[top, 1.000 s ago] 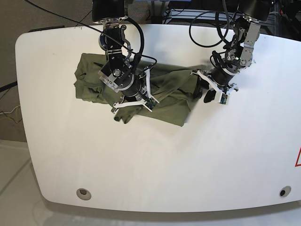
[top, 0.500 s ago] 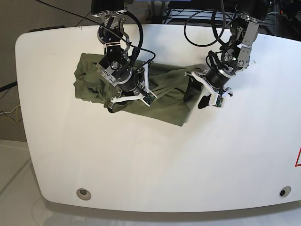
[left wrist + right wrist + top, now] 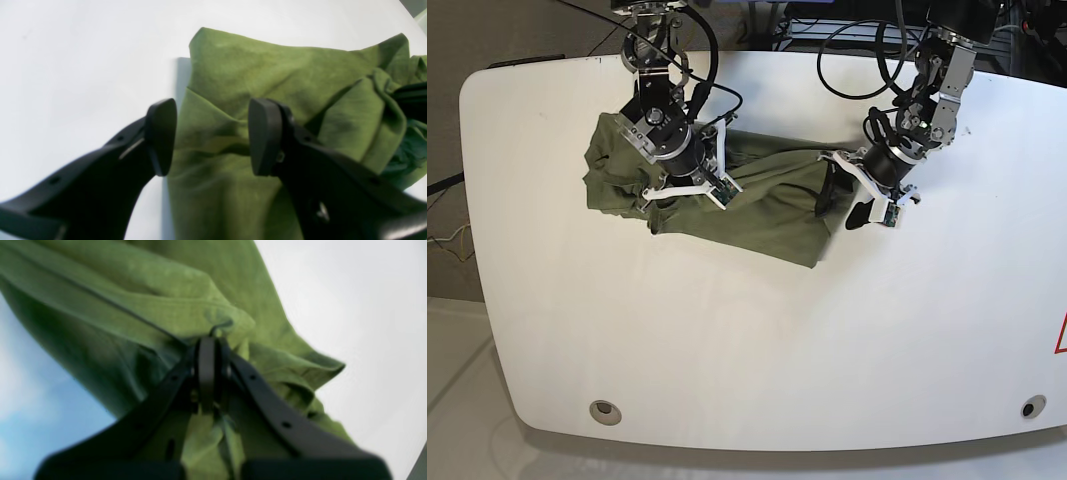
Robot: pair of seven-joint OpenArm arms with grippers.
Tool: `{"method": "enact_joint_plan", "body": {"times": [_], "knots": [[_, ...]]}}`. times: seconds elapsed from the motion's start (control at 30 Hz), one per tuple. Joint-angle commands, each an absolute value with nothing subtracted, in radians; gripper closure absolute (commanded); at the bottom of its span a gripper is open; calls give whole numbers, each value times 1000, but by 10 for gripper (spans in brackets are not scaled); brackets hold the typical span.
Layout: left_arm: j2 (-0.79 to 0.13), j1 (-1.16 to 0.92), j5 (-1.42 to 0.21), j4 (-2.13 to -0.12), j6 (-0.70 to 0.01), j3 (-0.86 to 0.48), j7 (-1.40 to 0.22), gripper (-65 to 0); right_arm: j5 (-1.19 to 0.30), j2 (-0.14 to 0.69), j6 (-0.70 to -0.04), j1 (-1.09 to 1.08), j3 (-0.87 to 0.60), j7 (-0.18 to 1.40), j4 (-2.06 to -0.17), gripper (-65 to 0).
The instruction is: Fold the T-shirt properly
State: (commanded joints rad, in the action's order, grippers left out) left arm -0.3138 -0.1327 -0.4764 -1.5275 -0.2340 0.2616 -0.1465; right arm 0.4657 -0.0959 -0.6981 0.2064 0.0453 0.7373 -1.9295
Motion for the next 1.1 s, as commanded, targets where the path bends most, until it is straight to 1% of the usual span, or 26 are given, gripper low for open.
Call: {"method": "enact_joint_plan", "body": {"times": [0.43,0.73,0.87,1.1], "knots": [[-312,-127,-476,-1471,-234,263,-147,-328,466,-96,-698,294,-71,737,-1956,0],[-311,-127,-476,-1466,-234,266,-147,-328,466,-96,-698,351,-82,737,-1989,0],[-286,-127,-473,-1466,-234,265,-147,-328,464,-97,-698,361,-84,737,-1988,0],[-277,-125,-473,-1465,-234,265,-147,-328,464,-99,-698,394,-84,737,-1988,0]]}}
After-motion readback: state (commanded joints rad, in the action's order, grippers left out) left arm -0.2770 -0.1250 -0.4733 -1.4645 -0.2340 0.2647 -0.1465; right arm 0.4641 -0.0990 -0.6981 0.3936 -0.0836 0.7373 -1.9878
